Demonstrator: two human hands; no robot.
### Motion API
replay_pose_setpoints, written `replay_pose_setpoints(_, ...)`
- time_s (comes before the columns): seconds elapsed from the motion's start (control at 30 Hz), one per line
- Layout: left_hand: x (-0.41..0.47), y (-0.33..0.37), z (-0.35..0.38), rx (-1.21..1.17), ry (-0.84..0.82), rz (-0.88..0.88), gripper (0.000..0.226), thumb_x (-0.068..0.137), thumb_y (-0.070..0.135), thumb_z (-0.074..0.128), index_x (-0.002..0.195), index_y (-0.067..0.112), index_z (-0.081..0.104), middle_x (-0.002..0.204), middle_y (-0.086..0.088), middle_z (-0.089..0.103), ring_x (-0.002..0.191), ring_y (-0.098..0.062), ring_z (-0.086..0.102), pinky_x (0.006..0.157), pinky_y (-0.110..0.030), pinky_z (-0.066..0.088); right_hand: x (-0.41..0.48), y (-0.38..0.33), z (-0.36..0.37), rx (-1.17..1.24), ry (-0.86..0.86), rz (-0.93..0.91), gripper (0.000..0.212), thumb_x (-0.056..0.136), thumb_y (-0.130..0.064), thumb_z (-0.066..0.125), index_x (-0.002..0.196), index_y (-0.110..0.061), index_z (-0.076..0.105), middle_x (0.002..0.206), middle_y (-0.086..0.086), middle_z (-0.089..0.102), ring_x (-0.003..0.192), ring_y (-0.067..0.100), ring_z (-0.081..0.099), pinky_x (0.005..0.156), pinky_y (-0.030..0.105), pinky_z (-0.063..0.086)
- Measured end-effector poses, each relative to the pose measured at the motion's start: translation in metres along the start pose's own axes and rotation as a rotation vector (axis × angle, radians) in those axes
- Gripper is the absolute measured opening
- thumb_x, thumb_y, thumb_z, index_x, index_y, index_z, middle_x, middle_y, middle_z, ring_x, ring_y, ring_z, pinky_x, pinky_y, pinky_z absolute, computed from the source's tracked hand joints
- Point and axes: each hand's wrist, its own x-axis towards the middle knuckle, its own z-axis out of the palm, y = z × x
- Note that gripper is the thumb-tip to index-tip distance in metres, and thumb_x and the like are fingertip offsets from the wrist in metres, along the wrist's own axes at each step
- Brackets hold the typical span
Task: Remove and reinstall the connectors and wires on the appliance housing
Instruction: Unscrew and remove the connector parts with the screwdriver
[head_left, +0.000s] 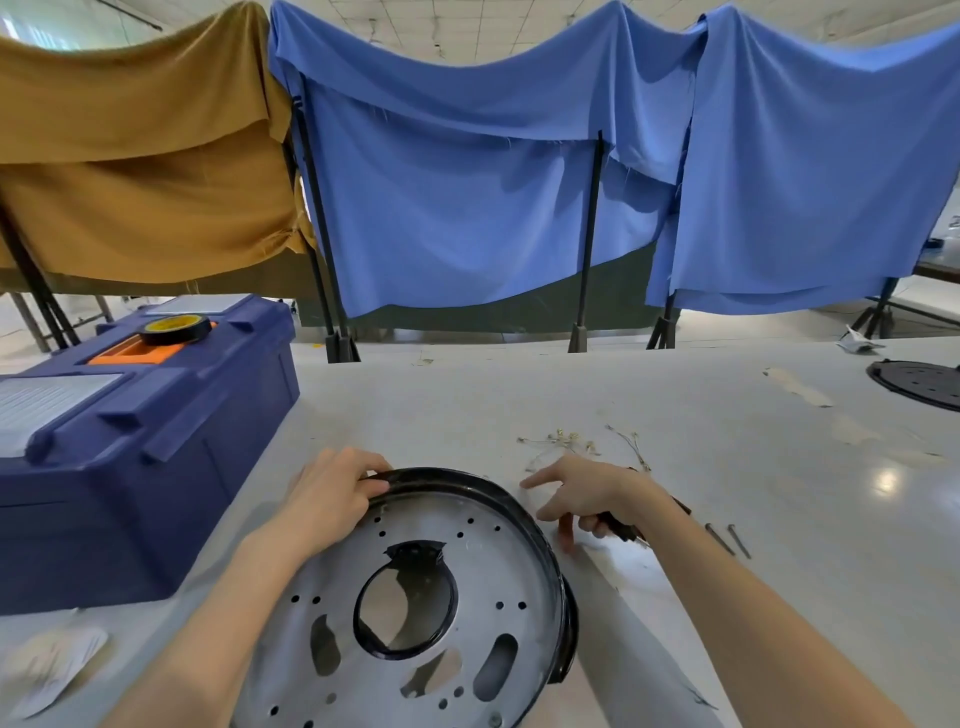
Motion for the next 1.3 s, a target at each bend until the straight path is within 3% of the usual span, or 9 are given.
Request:
replay_pose_setpoints(0.1, 0.0, 0.001, 0.003, 0.002, -0.007, -0.013, 0.021, 0.094, 0.019, 0.057, 0.109, 0.025, 0.07, 0.103, -0.001, 0.072, 0.099, -0.025, 0.062, 0.086, -0.039, 0.05, -0.001, 0.002, -0.002, 0.067, 0.064, -0.011, 0.062, 0.093, -0.01, 0.055, 0.148, -0.026, 0.033, 0.056, 0.01, 0.067, 0.034, 0.012, 0.032, 0.037, 0.018, 0.03)
replay_pose_setpoints(0.17, 0.001, 0.004, 0.005, 0.008, -0.019, -0.017, 0.02, 0.095, 0.019, 0.056, 0.108, 0.025, 0.07, 0.101, -0.001, 0.071, 0.097, -0.025, 0.061, 0.085, -0.038, 0.05, -0.007, 0.007, -0.01, 0.136, 0.097, -0.036, 0.054, 0.093, -0.01, 0.056, 0.144, -0.023, 0.041, 0.057, 0.012, 0.067, 0.034, 0.013, 0.029, 0.037, 0.019, 0.029)
replay_pose_setpoints(0.33, 0.006, 0.018, 0.013, 0.012, -0.045, -0.013, 0.019, 0.095, 0.019, 0.056, 0.108, 0.022, 0.07, 0.102, -0.007, 0.069, 0.097, -0.029, 0.06, 0.085, -0.038, 0.049, -0.031, 0.03, -0.038, 0.195, 0.273, -0.09, 0.014, 0.09, -0.007, 0.06, 0.101, -0.006, 0.068, 0.06, 0.017, 0.069, 0.033, 0.012, 0.026, 0.036, 0.018, 0.027)
replay_pose_setpoints(0.47, 0.01, 0.03, 0.022, 0.02, -0.052, -0.019, 0.022, 0.097, 0.02, 0.053, 0.115, 0.021, 0.066, 0.109, -0.011, 0.066, 0.101, -0.031, 0.059, 0.086, -0.04, 0.049, -0.052, 0.057, -0.053, 0.037, 0.334, -0.029, 0.006, 0.083, -0.004, 0.067, 0.08, -0.004, 0.073, 0.053, 0.008, 0.064, 0.032, 0.012, 0.03, 0.036, 0.018, 0.028)
replay_pose_setpoints(0.67, 0.004, 0.042, 0.038, 0.095, 0.021, 0.014, 0.026, 0.099, 0.019, 0.048, 0.118, 0.024, 0.064, 0.106, -0.007, 0.067, 0.099, -0.029, 0.06, 0.08, -0.037, 0.049, -0.063, 0.089, -0.061, -0.158, 0.475, 0.114, 0.014, 0.078, 0.004, 0.071, 0.067, -0.005, 0.068, 0.035, -0.002, 0.049, 0.023, 0.009, 0.035, 0.036, 0.017, 0.031)
replay_pose_setpoints(0.87, 0.002, 0.041, 0.042, 0.145, 0.044, 0.026, 0.025, 0.1, 0.02, 0.045, 0.117, 0.026, 0.062, 0.1, -0.006, 0.068, 0.094, -0.028, 0.06, 0.07, -0.033, 0.045, -0.07, 0.103, -0.062, -0.232, 0.481, 0.19, 0.014, 0.074, -0.001, 0.078, 0.063, -0.004, 0.069, 0.034, -0.002, 0.05, 0.024, 0.01, 0.039, 0.04, 0.019, 0.034)
replay_pose_setpoints(1.03, 0.001, 0.04, 0.041, 0.128, 0.025, 0.035, 0.029, 0.1, 0.023, 0.045, 0.125, 0.029, 0.06, 0.11, -0.005, 0.068, 0.101, -0.028, 0.06, 0.075, -0.034, 0.047, -0.068, 0.102, -0.05, -0.33, 0.401, 0.256, 0.01, 0.072, 0.0, 0.076, 0.067, 0.001, 0.067, 0.052, 0.008, 0.056, 0.037, 0.018, 0.041, 0.042, 0.023, 0.034)
replay_pose_setpoints(1.13, 0.001, 0.039, 0.038, 0.077, -0.023, 0.034, 0.033, 0.1, 0.024, 0.046, 0.131, 0.029, 0.057, 0.121, -0.004, 0.065, 0.11, -0.028, 0.058, 0.089, -0.039, 0.049, -0.067, 0.1, -0.045, -0.379, 0.396, 0.267, 0.009, 0.074, 0.003, 0.07, 0.07, -0.004, 0.066, 0.058, 0.009, 0.051, 0.04, 0.018, 0.037, 0.044, 0.024, 0.03)
replay_pose_setpoints(1.3, -0.001, 0.037, 0.036, 0.034, -0.044, 0.016, 0.04, 0.097, 0.019, 0.052, 0.134, 0.033, 0.053, 0.126, -0.001, 0.062, 0.113, -0.027, 0.055, 0.094, -0.04, 0.047, -0.082, 0.093, -0.052, -0.309, 0.409, 0.232, 0.01, 0.079, 0.004, 0.065, 0.075, 0.012, 0.065, 0.055, 0.011, 0.055, 0.037, 0.02, 0.038, 0.04, 0.022, 0.031)
